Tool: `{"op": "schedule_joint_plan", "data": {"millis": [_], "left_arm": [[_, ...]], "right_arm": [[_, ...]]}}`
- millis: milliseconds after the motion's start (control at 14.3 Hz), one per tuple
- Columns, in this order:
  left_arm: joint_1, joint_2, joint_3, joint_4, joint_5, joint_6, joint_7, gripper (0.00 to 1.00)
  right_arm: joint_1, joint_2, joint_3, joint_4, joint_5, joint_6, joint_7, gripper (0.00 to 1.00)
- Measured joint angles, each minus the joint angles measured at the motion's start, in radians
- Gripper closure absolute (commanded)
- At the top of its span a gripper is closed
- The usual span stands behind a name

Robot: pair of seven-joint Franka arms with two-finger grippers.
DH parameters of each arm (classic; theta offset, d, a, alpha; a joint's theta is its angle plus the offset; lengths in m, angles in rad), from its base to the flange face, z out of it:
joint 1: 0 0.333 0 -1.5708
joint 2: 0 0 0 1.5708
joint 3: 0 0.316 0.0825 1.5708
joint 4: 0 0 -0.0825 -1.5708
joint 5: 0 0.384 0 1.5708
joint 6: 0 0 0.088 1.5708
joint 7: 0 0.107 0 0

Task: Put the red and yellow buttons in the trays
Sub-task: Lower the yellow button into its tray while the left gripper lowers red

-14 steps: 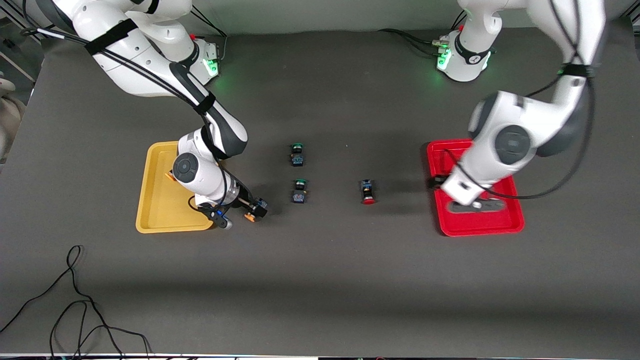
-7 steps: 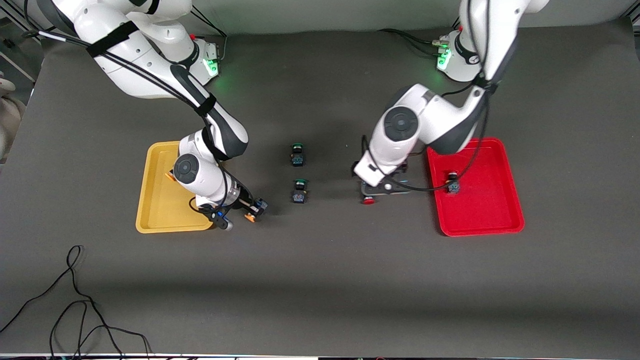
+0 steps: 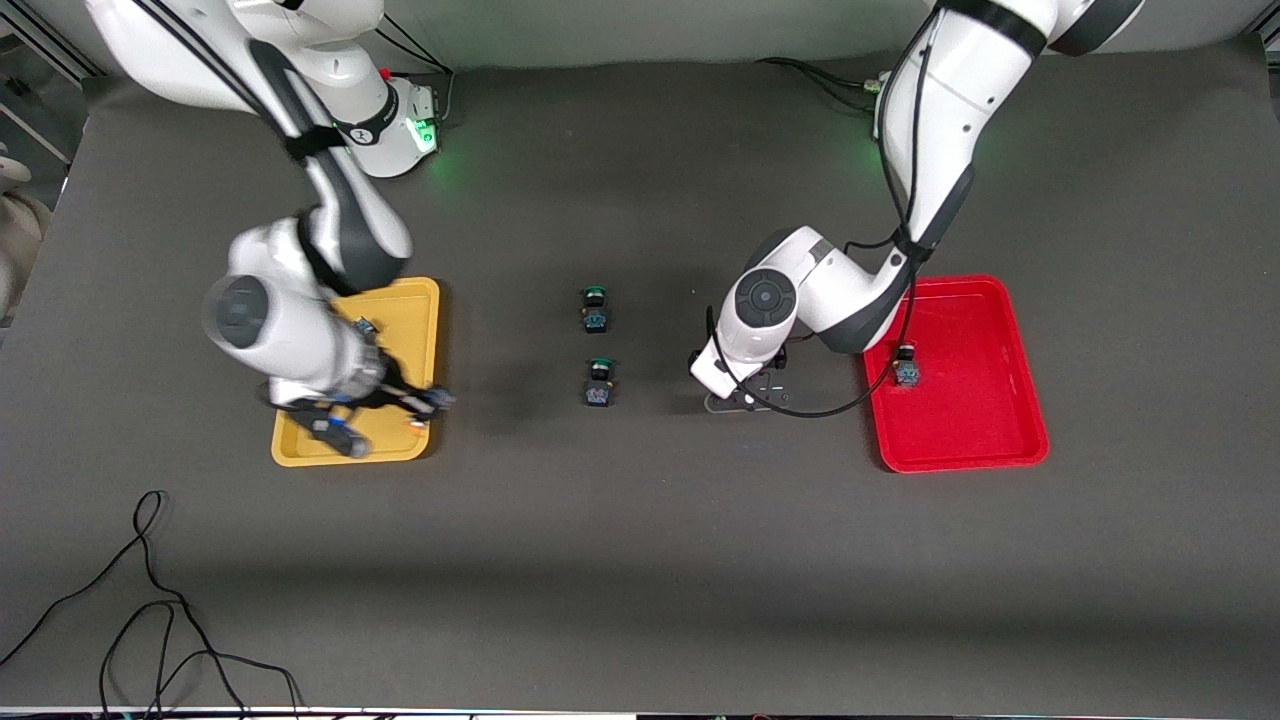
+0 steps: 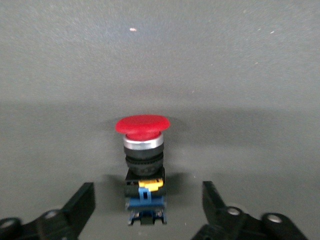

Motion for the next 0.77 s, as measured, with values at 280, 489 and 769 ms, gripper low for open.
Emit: {"op": "schedule_joint_plan", "data": {"millis": [280,489,769], "left_arm": [[0.0,0.001,0.0,0.016,0.004,-0.002,-0.031,0.95],[0.009,-0.009,0.004,0.036,0.004,-0.018,-0.041,0.98],[0.131,-0.144,-0.009,0.049,-0.042,-0.223,0.057,0.99]], "right_arm": [[-0.017,0.053,-0.104,-0.158,0.0,0.177,-0.198,0.71],[-0.017,0.132,-0.103,-0.171,0.0,0.272,-0.208,0.24],[-0.013,0.134,-0.102,-0.163,0.0,0.279,-0.208,0.0]]}}
